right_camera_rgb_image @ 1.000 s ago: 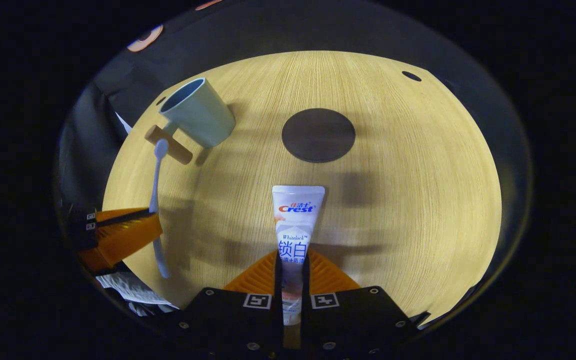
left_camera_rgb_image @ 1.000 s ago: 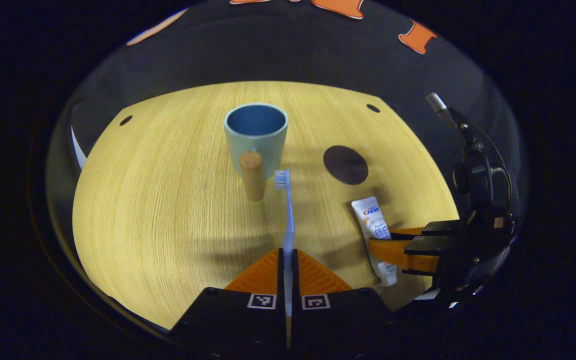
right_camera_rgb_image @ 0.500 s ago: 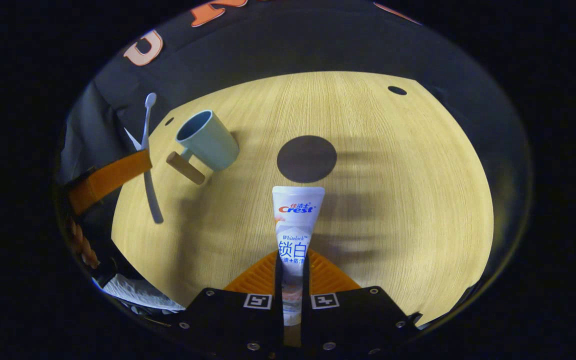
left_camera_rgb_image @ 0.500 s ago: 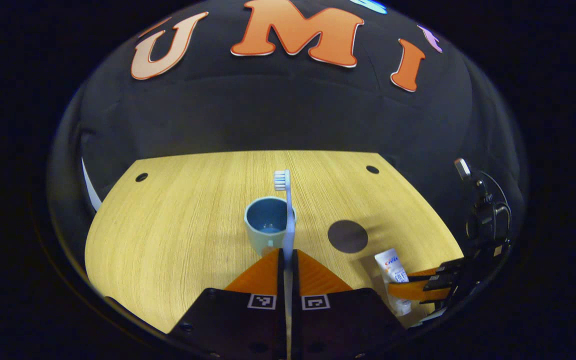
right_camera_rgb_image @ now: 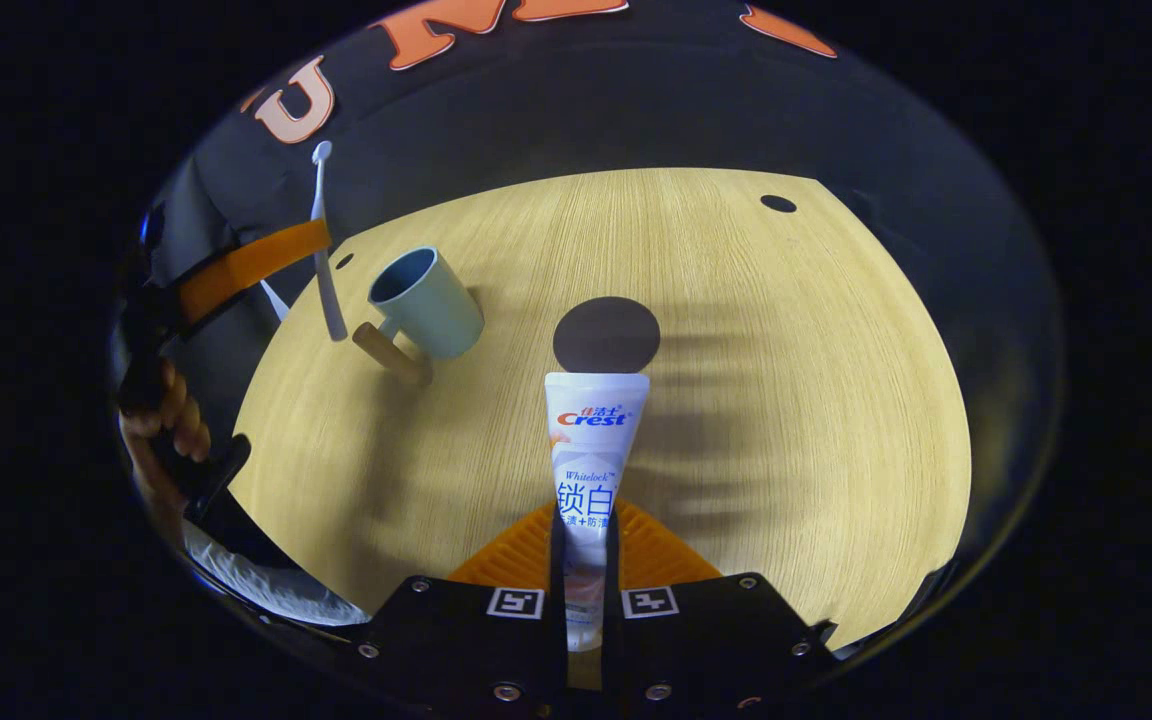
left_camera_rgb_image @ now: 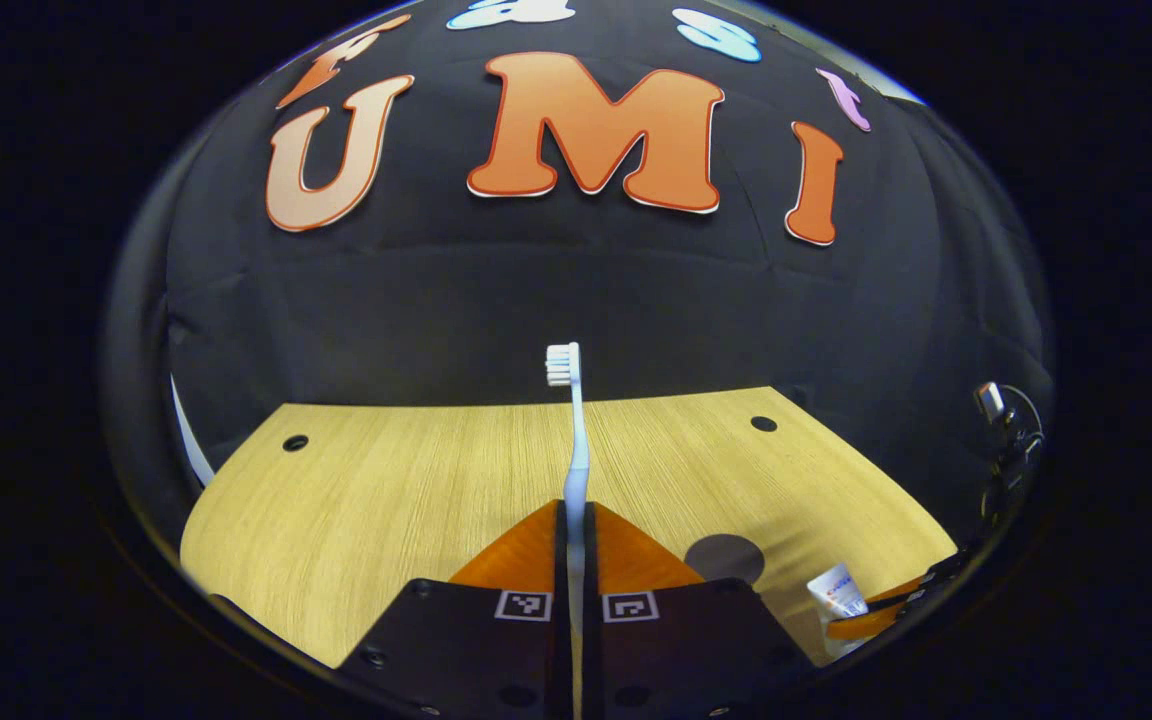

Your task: Put the toothbrush and toothpaste on the desktop into the cup, then pick up the cup and place it on the coaster on the desktop.

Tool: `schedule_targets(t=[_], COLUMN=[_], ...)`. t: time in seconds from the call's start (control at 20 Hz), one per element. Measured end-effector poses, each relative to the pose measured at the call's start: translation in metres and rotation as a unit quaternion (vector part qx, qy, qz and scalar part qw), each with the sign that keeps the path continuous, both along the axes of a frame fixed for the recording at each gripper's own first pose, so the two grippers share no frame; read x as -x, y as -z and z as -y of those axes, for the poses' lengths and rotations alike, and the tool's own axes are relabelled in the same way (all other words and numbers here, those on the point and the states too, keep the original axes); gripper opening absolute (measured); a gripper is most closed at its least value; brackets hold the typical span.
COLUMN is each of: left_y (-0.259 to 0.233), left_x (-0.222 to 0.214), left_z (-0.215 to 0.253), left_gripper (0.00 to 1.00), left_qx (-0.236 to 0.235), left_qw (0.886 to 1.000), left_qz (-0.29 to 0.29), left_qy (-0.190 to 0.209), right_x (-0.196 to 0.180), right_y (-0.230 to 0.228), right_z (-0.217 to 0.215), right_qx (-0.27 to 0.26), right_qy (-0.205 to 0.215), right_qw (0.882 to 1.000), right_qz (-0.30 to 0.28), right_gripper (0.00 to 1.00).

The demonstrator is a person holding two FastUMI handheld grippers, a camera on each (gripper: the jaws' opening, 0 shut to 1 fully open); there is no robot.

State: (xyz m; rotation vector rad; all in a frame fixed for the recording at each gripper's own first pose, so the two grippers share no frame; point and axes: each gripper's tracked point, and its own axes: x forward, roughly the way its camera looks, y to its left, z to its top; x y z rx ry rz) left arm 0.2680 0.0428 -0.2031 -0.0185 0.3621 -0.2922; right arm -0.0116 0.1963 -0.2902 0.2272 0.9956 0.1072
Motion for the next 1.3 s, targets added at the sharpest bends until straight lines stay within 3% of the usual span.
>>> schedule_targets(t=[0.45,0.95,1.3], left_y=[0.022,0.021,0.058], left_x=[-0.045,-0.067,-0.075], left_z=[0.015,0.019,0.021], left_gripper=[0.04,0.04,0.04], left_qx=[0.012,0.023,0.020], left_qw=[1.000,0.999,1.000], left_qz=[0.008,0.036,-0.002], left_qy=[0.014,0.014,0.005], right_x=[-0.002,-0.003,-0.004], right_y=[-0.014,-0.013,-0.014], right_z=[0.004,0.004,0.005], right_qx=[0.015,0.017,0.019], right_qy=[0.027,0.036,0.042], right_qw=[0.998,0.998,0.998], right_qz=[0.054,0.047,0.043], right_gripper=[0.14,0.14,0.14])
